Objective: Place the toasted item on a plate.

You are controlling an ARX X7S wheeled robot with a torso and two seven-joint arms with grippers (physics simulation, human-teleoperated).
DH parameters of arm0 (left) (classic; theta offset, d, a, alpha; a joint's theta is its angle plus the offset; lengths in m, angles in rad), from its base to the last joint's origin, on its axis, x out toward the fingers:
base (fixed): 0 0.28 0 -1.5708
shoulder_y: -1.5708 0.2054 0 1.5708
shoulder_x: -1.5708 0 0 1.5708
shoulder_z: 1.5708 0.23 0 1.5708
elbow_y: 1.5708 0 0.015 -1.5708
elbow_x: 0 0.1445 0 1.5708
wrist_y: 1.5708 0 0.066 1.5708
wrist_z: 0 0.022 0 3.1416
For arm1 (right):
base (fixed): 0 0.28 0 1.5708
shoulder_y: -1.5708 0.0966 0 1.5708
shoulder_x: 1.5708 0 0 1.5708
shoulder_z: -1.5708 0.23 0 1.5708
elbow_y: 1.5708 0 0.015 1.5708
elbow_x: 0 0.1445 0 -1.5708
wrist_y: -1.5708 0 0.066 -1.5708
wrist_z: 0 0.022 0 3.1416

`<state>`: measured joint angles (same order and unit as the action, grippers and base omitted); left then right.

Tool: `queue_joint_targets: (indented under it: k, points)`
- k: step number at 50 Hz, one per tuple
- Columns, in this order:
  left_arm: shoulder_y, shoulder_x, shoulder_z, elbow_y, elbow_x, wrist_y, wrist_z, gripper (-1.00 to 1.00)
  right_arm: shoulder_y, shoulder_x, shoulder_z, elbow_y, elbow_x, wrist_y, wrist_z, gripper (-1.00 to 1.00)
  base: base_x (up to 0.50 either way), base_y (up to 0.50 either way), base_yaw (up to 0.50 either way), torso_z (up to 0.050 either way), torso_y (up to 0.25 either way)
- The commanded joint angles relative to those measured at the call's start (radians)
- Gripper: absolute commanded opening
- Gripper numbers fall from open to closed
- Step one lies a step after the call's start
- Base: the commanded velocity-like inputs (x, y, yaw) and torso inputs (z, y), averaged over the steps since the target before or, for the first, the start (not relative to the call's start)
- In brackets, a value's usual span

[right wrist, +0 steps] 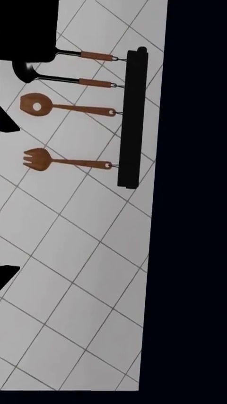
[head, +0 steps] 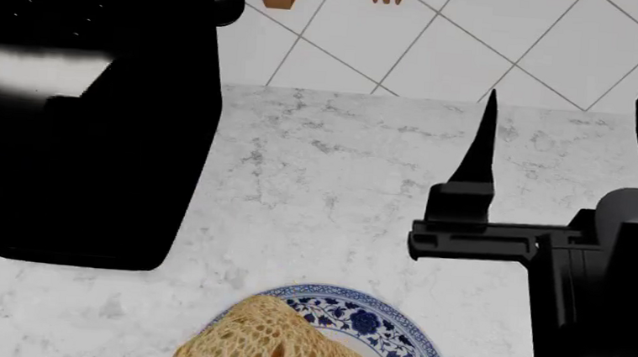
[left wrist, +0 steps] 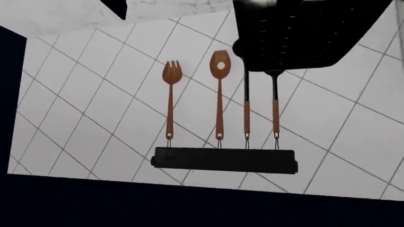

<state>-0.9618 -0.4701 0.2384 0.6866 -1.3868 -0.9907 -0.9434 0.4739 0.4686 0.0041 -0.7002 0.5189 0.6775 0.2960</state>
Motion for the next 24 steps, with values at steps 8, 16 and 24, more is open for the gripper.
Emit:
queue_joint_targets:
  k: [8,16,24]
  points:
    - [-0.101,-0.207,-0.167,-0.014,-0.169,-0.02,-0.101,1.0,0.058,0.058,0.081,-0.107,0.092,0.14,0.054,1.0,0.0,0.0,0.0,0.0,0.0]
    - [-0.066,-0.28,-0.237,-0.003,-0.206,-0.005,-0.128,1.0,0.098,0.126,0.179,-0.196,0.204,0.284,0.1,1.0,0.0,0.0,0.0,0.0,0.0]
    - [-0.046,-0.322,-0.269,-0.011,-0.197,-0.001,-0.126,1.0,0.167,0.171,0.248,-0.238,0.309,0.389,0.137,1.0,0.0,0.0,0.0,0.0,0.0]
